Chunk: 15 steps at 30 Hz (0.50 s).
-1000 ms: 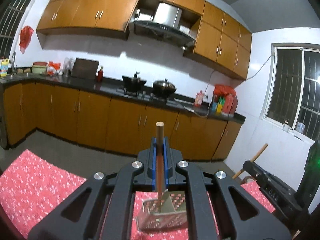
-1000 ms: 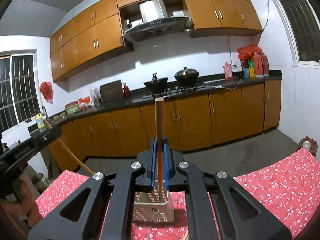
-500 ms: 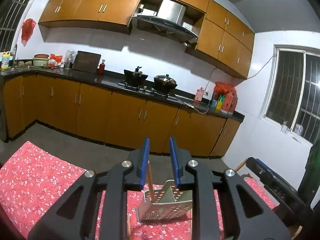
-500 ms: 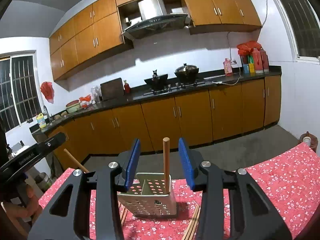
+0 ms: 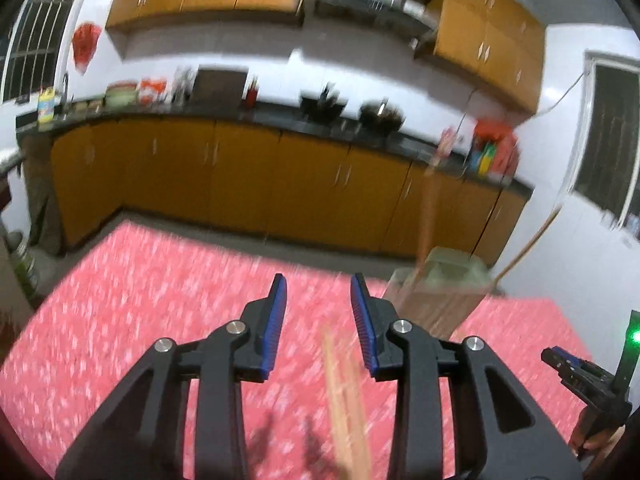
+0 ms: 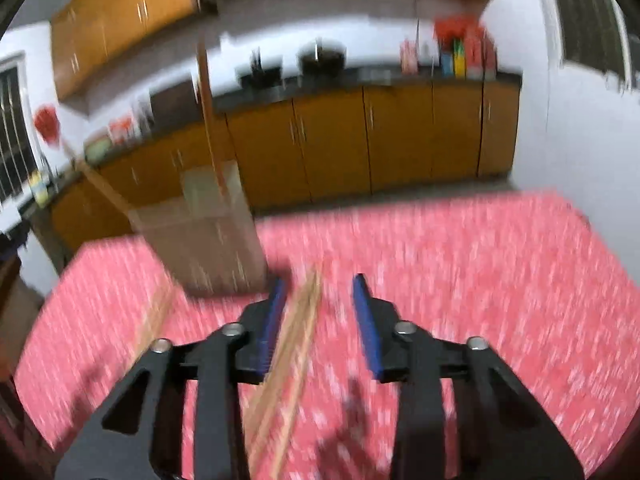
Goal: Organize utensils
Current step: 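Grasp another chopstick with the left tool while the right tool grasps one too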
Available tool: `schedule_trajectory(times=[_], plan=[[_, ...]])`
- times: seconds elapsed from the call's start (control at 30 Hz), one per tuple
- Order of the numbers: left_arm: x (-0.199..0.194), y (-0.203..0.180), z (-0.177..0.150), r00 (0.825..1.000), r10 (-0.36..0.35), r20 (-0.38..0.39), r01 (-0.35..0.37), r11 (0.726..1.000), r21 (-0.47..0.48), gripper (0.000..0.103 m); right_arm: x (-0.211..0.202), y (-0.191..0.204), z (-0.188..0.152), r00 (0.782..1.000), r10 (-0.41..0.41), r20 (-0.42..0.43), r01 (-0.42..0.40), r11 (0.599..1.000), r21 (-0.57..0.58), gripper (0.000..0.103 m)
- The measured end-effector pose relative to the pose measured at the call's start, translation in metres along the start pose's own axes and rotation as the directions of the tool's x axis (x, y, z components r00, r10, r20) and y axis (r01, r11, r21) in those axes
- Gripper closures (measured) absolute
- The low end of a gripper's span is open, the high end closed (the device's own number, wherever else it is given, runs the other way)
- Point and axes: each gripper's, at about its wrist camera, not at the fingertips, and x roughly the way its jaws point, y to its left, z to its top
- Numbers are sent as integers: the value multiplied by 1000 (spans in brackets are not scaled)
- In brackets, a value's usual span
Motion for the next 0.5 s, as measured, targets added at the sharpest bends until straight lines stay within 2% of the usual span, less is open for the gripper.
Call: schedule_trajectory(times=[0.03, 0.17, 0.3, 0.43, 0.5], plan=[[6, 5, -12, 999, 6, -42, -6, 1000, -3, 69, 12, 0, -13, 998, 16, -58, -15, 1000, 11, 79], [22, 14, -46, 989, 8, -145, -9, 1000, -6, 69, 36, 5, -39, 988, 34, -150, -31, 999, 23, 79], [32, 12, -74, 978, -13, -209, 13, 1000, -1, 69, 46, 14, -49, 983, 46, -178, -46, 999, 6, 79], [36, 6, -92, 968, -44, -248, 46, 999, 1, 69, 54, 25, -58, 982, 15, -187, -23, 999, -41, 79], [37, 3, -99, 963, -56, -265, 59, 998, 2, 69, 55, 26, -58, 983, -4, -181, -7, 998, -58, 86]])
